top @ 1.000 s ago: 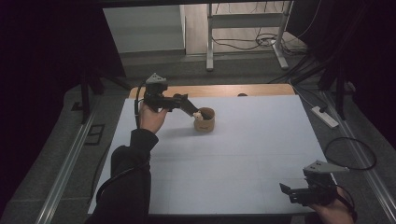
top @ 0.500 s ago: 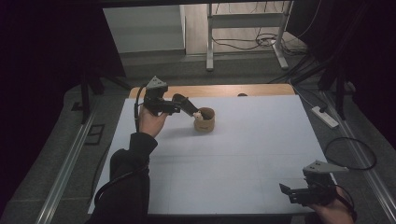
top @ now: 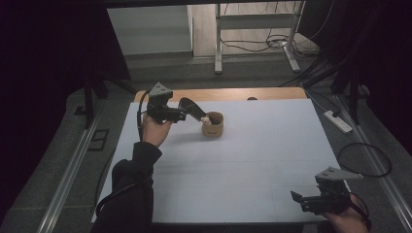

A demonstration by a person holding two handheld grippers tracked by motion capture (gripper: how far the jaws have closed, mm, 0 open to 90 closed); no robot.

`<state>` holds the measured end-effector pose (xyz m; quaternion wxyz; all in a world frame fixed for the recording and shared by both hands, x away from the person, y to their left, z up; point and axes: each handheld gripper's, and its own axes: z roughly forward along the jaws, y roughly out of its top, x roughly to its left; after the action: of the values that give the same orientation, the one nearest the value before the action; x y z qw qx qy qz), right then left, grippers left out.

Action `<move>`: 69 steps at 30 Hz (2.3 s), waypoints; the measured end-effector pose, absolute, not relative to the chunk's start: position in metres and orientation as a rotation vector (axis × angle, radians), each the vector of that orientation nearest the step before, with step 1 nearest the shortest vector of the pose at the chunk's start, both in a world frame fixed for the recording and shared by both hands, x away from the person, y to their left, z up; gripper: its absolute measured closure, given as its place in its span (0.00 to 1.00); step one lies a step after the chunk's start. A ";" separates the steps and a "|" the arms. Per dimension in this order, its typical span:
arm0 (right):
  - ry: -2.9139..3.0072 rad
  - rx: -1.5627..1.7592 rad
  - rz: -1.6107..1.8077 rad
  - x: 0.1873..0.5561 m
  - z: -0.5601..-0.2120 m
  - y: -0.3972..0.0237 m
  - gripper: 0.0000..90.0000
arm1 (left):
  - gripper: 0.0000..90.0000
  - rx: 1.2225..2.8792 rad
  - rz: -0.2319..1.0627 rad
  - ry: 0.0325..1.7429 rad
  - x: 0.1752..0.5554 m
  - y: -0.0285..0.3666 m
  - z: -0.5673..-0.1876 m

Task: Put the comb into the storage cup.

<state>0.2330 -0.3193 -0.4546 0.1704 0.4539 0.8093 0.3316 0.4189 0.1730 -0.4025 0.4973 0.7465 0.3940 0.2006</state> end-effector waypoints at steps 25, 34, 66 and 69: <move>2.303 1.272 0.941 0.232 -0.454 -0.318 0.00 | 0.00 1.829 0.391 0.999 0.398 0.187 -0.412; 2.307 1.267 0.932 0.232 -0.455 -0.318 0.00 | 0.00 1.833 0.375 0.995 0.391 0.190 -0.421; 2.292 1.267 0.923 0.231 -0.454 -0.317 0.00 | 0.00 1.855 0.300 1.004 0.366 0.193 -0.434; 2.291 1.267 0.925 0.231 -0.454 -0.318 0.00 | 0.00 1.861 0.292 1.007 0.362 0.194 -0.434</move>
<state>0.2312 -0.3175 -0.4542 0.1814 0.4488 0.8114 0.3277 0.3625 0.1935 -0.4335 0.4818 0.7635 0.4130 0.1199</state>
